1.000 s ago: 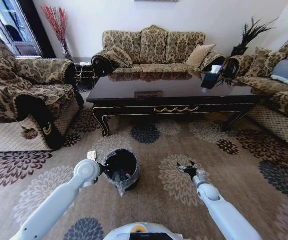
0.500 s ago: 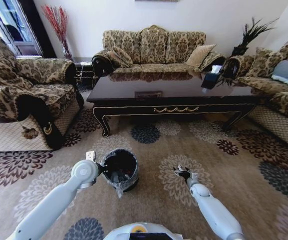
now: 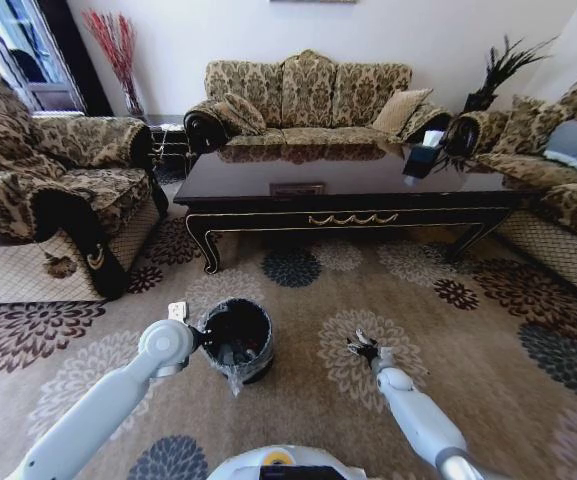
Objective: Move to the front of the table and pick up the trash from the floor, then place it into the trash bin.
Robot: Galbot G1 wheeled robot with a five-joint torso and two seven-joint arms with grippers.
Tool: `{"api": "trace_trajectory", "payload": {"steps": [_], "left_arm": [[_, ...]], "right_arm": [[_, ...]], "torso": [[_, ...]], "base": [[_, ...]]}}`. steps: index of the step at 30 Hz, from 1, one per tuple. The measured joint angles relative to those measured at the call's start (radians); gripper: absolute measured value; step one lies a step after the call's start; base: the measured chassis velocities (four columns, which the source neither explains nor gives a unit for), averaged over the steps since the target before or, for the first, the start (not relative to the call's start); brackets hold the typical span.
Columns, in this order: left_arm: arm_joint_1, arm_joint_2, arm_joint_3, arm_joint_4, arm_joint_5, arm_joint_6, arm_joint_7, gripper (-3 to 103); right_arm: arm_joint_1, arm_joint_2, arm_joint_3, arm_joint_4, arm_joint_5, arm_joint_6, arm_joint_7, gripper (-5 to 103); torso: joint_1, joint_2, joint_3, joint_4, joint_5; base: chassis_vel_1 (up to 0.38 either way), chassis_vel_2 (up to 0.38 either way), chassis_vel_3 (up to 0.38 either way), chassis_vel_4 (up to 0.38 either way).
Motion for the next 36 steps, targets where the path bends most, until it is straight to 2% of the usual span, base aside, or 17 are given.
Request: {"api": "trace_trajectory", "payload": {"steps": [1, 4, 7, 8, 10, 11, 13, 14, 17, 20, 23, 26, 28, 29, 30, 36], "left_arm": [[0.001, -0.001, 0.000, -0.001, 0.001, 0.000, 0.000, 0], [0.003, -0.001, 0.000, -0.004, 0.002, 0.000, 0.001, 0], [0.003, 0.005, 0.000, -0.004, 0.003, 0.000, 0.003, 0], [0.003, 0.005, 0.000, -0.004, 0.003, 0.000, 0.003, 0], [-0.001, 0.010, -0.001, -0.004, 0.003, 0.000, 0.003, 0], [-0.003, 0.010, -0.001, -0.004, 0.003, 0.000, 0.004, 0], [-0.004, 0.009, -0.001, -0.004, 0.003, 0.000, 0.004, 0], [-0.004, 0.009, -0.001, -0.004, 0.003, 0.000, 0.004, 0], [0.001, 0.004, 0.000, -0.006, 0.004, 0.000, 0.004, 0], [0.006, 0.002, 0.000, -0.008, 0.007, 0.000, 0.004, 0], [0.013, 0.002, -0.004, -0.011, 0.011, 0.000, 0.005, 0], [0.015, 0.002, -0.005, -0.013, 0.012, 0.000, 0.005, 0], [0.015, 0.002, -0.005, -0.014, 0.012, 0.000, 0.005, 0], [0.015, 0.002, -0.005, -0.014, 0.012, 0.000, 0.005, 0], [0.015, 0.002, -0.005, -0.015, 0.012, 0.000, 0.005, 0], [0.023, -0.002, -0.005, -0.020, 0.016, 0.000, 0.005, 0]], "right_arm": [[0.004, 0.000, 0.000, -0.008, -0.002, 0.002, 0.000, 103], [0.009, 0.004, 0.000, -0.020, -0.005, 0.003, 0.006, 100], [0.010, 0.005, 0.000, -0.023, -0.006, 0.003, 0.012, 85], [0.010, 0.005, 0.000, -0.023, -0.006, 0.003, 0.012, 85], [0.010, 0.005, 0.000, -0.024, -0.006, 0.003, 0.012, 74], [0.010, 0.005, 0.000, -0.024, -0.006, 0.003, 0.012, 74], [0.008, 0.004, 0.001, -0.024, -0.006, 0.003, 0.012, 63], [0.008, 0.004, 0.001, -0.024, -0.006, 0.003, 0.012, 63], [0.005, 0.001, 0.002, -0.023, -0.006, 0.003, 0.012, 47], [0.000, -0.002, 0.002, -0.020, -0.006, 0.004, 0.012, 41], [-0.010, -0.006, 0.002, -0.007, -0.006, 0.003, 0.012, 25], [-0.014, -0.008, 0.002, -0.002, -0.006, 0.002, 0.012, 19], [-0.017, -0.009, 0.002, 0.004, -0.007, 0.000, 0.013, 8], [-0.018, -0.009, 0.002, 0.006, -0.006, 0.000, 0.013, 8], [-0.020, -0.010, 0.002, 0.009, -0.006, -0.001, 0.013, 3], [-0.035, -0.019, 0.005, 0.035, -0.005, -0.002, 0.015, 0]], "torso": [[0.000, 0.000, 0.000, -0.0001, 0.0000], [0.000, 0.000, 0.000, -0.0001, 0.0001], [0.000, 0.000, 0.000, 0.0000, 0.0000], [0.000, 0.000, 0.000, 0.0000, 0.0000], [0.000, 0.000, 0.000, 0.0000, 0.0002], [0.000, 0.000, 0.000, 0.0000, 0.0001], [0.000, 0.000, 0.000, 0.0000, 0.0001], [0.000, 0.000, 0.000, 0.0000, 0.0001], [0.000, 0.000, 0.000, 0.0000, 0.0000], [0.000, 0.000, 0.000, 0.0002, 0.0002], [0.000, 0.000, 0.000, 0.0001, 0.0001], [0.000, 0.000, 0.000, 0.0000, 0.0001], [0.000, 0.000, 0.000, -0.0002, 0.0000], [0.000, 0.000, 0.000, -0.0002, 0.0001], [0.000, 0.000, 0.000, -0.0002, 0.0001], [0.000, 0.000, 0.000, -0.0001, 0.0001]], "base": [[0.000, 0.000, 0.000, 0.000], [0.000, 0.000, 0.000, 0.000], [0.000, 0.000, 0.000, 0.000], [0.000, 0.000, 0.000, 0.000], [0.000, 0.000, 0.000, 0.000], [0.000, 0.000, 0.000, 0.000], [0.000, 0.000, 0.000, 0.000], [0.000, 0.000, 0.000, 0.000], [0.000, 0.000, 0.000, 0.000], [0.000, 0.000, 0.000, 0.000], [0.000, 0.000, 0.000, 0.000], [0.000, 0.000, 0.000, 0.000], [0.000, 0.000, 0.000, 0.000], [0.000, 0.000, 0.000, 0.000], [0.000, 0.000, 0.000, 0.000], [0.000, 0.000, 0.000, 0.000]]}}
